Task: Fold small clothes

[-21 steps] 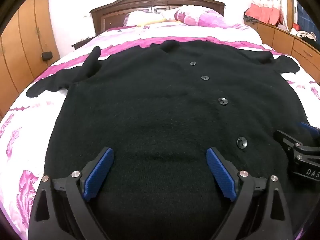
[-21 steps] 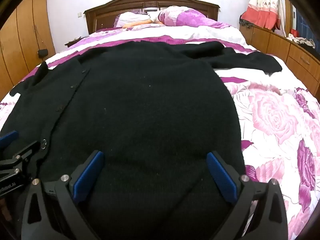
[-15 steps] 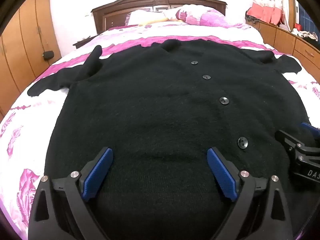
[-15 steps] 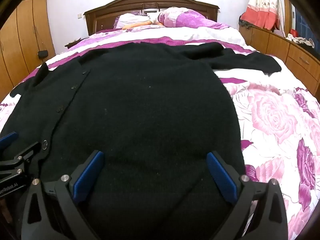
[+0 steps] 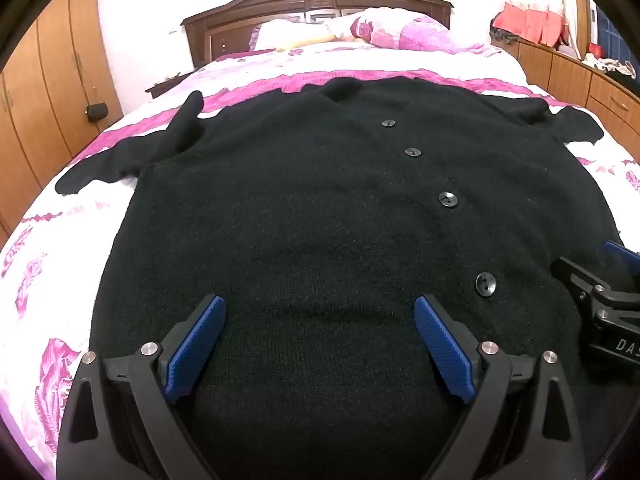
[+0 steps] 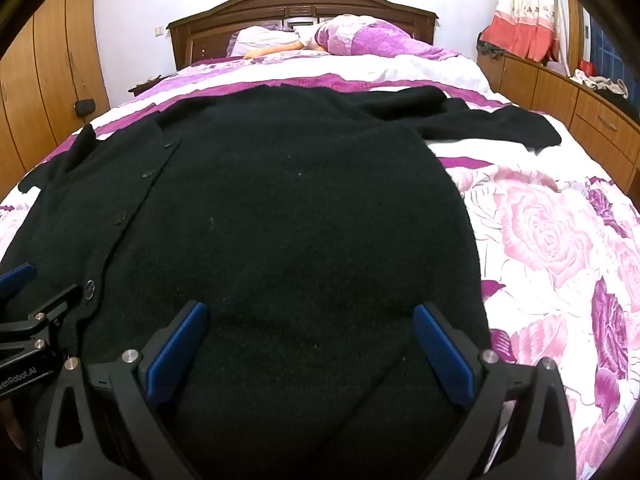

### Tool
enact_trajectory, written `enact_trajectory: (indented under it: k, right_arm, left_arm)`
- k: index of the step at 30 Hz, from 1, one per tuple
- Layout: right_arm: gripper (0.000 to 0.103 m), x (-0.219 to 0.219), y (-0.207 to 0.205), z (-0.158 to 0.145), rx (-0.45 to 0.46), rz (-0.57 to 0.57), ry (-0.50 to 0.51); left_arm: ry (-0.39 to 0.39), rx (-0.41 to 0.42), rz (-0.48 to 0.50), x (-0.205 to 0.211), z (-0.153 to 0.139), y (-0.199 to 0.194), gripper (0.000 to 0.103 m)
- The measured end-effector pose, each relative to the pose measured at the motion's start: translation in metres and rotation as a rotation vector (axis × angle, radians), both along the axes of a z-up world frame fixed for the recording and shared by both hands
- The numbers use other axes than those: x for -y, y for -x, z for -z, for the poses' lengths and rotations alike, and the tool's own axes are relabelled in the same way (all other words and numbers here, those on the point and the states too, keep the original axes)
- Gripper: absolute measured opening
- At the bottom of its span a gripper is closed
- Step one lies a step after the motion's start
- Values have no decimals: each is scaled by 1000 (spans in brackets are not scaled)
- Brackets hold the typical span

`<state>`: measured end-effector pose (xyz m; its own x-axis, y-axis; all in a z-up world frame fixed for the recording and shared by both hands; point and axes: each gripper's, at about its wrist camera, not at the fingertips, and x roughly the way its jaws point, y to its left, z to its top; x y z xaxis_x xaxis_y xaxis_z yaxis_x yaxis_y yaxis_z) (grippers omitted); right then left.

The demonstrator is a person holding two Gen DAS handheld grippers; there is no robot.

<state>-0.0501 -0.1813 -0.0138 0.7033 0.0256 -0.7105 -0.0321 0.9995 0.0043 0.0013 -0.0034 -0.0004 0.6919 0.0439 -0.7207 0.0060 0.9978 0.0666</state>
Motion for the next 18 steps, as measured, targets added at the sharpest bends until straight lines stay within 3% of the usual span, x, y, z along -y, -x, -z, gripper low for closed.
enact_trajectory:
  k: [18]
  right_arm:
    - [103, 0, 0, 0, -2, 1, 2]
  left_arm:
    - [-1, 5, 1, -1, -1, 0, 87]
